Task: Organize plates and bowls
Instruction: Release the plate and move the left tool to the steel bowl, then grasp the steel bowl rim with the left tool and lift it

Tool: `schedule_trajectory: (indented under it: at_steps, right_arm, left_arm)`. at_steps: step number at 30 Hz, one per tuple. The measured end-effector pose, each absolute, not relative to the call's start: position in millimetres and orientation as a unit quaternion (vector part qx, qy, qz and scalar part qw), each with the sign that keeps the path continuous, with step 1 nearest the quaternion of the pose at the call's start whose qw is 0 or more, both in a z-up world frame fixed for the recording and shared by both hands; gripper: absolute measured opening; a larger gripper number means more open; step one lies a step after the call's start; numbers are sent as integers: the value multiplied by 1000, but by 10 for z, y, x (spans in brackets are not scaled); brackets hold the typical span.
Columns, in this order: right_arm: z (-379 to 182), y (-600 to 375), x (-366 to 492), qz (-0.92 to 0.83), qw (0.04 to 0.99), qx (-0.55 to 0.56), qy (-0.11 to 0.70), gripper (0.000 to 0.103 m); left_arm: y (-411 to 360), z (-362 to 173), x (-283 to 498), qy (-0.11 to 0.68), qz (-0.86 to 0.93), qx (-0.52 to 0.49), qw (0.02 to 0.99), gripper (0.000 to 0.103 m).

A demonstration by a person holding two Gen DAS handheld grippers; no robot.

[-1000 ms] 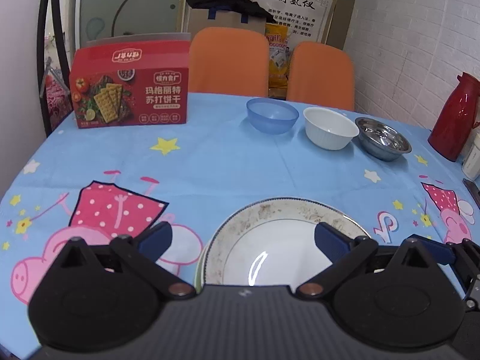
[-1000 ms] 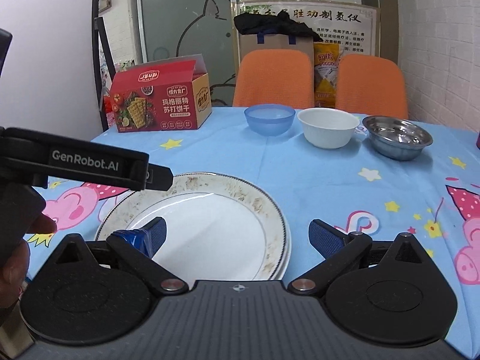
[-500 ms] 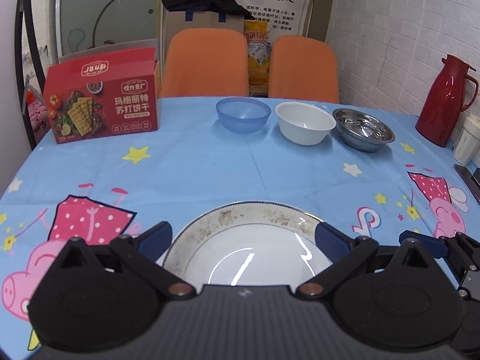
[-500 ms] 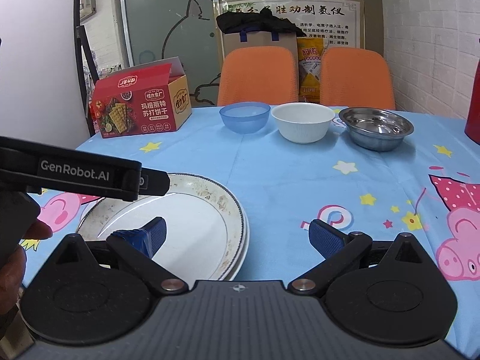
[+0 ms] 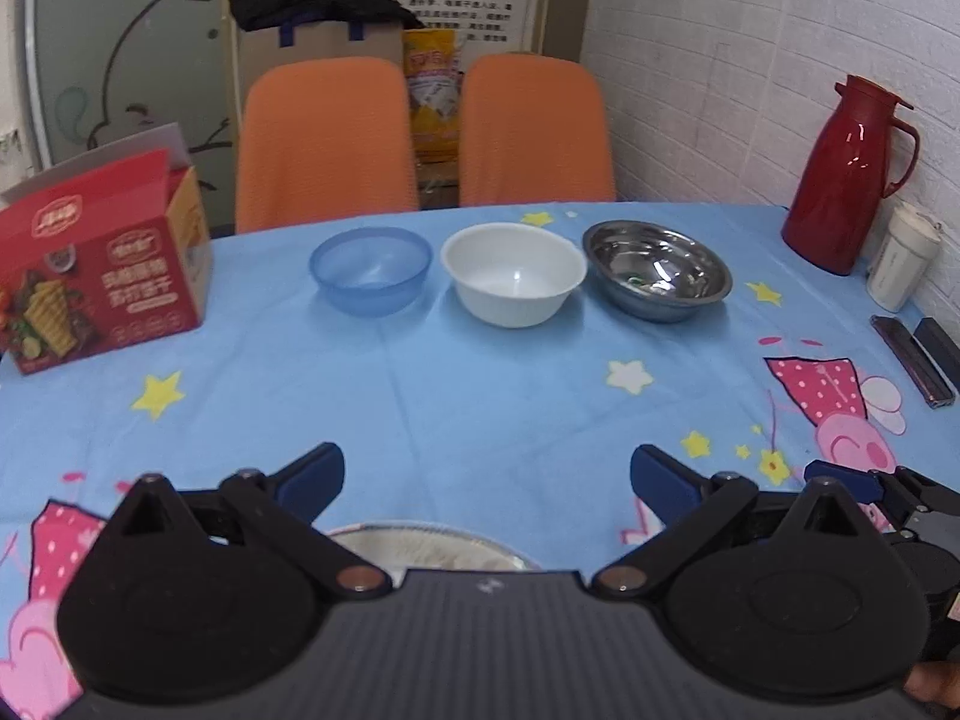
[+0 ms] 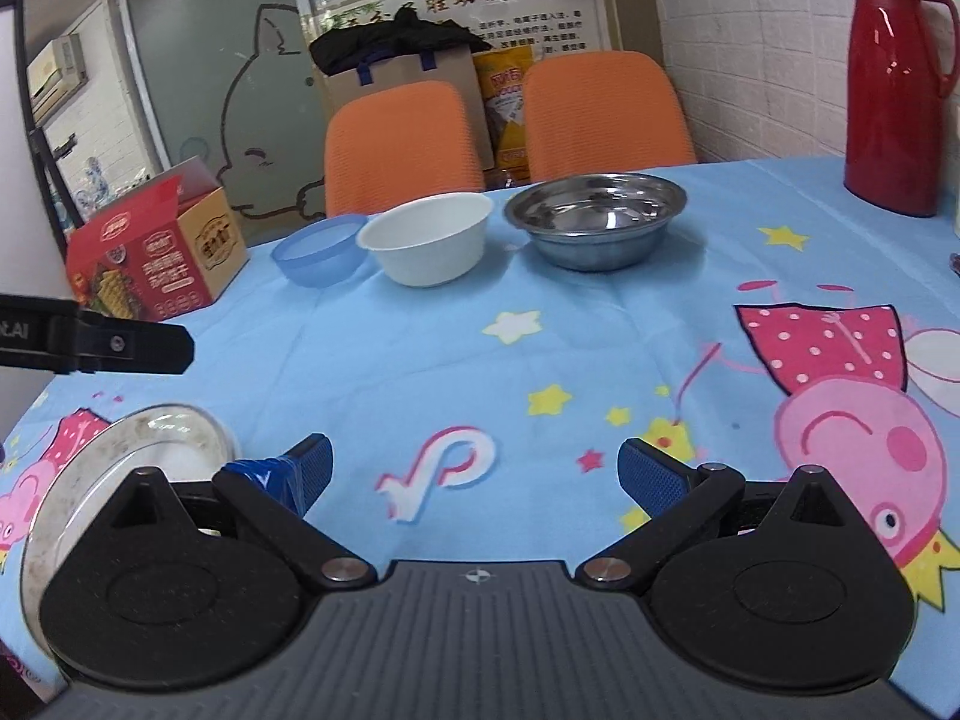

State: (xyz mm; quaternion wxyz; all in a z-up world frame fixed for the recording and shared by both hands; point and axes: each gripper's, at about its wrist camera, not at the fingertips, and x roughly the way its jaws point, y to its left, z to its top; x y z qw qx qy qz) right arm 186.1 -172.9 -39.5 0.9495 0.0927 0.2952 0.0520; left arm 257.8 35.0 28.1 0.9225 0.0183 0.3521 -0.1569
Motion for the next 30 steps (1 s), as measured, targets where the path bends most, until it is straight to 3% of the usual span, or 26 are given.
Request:
schedule_trajectory:
  at_steps: [12,18,25,27,29,30]
  right_arm:
    - [-166,-2656,2888,-1,948,123,295,89]
    - [-185,-2767,3533,-20,942,114,316,89]
    - [-462,-2707,3926,-24,929,99,357,89]
    - [-509,-2691,3939,-13,929,102,356,87]
    - [-542,-2649,3947,8,932,93,350,87]
    - [-553,-2619,3940,13,934,83,346,86]
  left_arm:
    - [-776,446,4329,357,-248,36,900,101]
    - [-1262,147,5078,403,-267,55,874,101]
    - [-1535,-235,5355,436,-268,99,854,100]
    - [-1589,-297,5356,442,-277,110,846,91]
    - [-1657,-375,5380,463,-286,120,830,67]
    - [-1686,-381,5355,454,-282,132,835,66]
